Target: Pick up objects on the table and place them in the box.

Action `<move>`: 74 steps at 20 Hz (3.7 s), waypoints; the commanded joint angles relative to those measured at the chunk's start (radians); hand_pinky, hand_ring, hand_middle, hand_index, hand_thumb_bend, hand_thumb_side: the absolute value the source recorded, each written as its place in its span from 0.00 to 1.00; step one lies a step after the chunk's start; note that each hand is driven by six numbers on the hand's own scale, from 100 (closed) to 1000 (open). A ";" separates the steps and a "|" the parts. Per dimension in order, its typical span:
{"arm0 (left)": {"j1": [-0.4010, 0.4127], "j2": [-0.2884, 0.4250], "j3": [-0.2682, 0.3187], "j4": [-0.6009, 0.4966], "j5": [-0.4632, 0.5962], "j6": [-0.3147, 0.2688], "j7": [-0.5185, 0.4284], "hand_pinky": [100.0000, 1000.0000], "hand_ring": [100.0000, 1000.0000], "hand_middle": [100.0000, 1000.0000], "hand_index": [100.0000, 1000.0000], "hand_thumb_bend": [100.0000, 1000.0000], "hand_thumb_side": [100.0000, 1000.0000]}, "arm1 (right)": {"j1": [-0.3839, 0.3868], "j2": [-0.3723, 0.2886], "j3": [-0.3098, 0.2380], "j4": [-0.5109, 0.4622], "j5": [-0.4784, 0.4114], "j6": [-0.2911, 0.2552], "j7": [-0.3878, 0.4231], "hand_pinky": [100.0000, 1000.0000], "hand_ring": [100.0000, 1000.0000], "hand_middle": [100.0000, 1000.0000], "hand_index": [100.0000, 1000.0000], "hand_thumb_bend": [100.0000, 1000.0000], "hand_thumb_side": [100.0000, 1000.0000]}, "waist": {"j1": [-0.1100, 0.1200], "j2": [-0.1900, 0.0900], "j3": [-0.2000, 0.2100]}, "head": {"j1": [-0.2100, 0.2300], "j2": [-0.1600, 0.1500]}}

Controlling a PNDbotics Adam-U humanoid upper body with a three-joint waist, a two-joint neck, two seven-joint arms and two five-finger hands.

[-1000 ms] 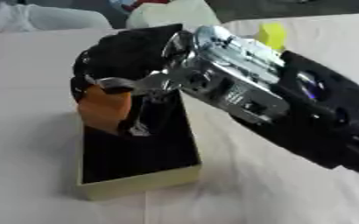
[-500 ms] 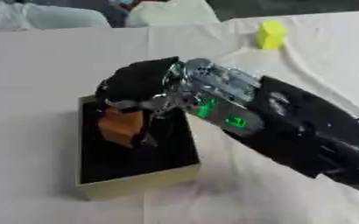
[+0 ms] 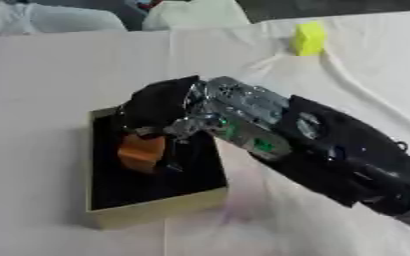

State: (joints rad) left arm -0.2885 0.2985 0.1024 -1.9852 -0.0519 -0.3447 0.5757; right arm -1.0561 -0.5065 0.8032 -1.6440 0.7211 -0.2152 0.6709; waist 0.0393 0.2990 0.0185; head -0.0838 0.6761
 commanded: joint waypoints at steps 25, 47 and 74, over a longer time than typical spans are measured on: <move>-0.003 0.007 0.004 -0.015 0.001 0.007 0.000 0.86 0.55 0.61 0.77 0.36 0.76 | -0.018 -0.074 -0.150 -0.116 -0.011 0.030 -0.062 0.78 0.87 0.77 0.86 0.38 0.03 | -0.004 -0.014 -0.007 | 0.001 -0.005; -0.005 0.007 0.005 -0.015 0.003 0.006 -0.003 0.86 0.55 0.62 0.76 0.36 0.76 | -0.018 -0.099 -0.201 -0.147 -0.047 0.067 -0.074 0.76 0.87 0.80 0.86 0.32 0.00 | -0.005 -0.012 -0.001 | -0.001 -0.009; 0.011 0.016 0.011 -0.015 -0.015 0.004 0.008 0.86 0.55 0.62 0.76 0.35 0.76 | 0.012 -0.288 -0.566 0.253 0.178 0.085 -0.288 0.80 0.91 0.87 0.89 0.40 0.00 | 0.001 0.000 -0.013 | 0.007 -0.010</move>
State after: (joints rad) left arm -0.2729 0.2912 0.1030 -1.9852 -0.0615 -0.3408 0.5807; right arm -1.0207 -0.7622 0.2606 -1.4219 0.8827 -0.1157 0.3874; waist 0.0415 0.3153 0.0067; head -0.0801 0.6744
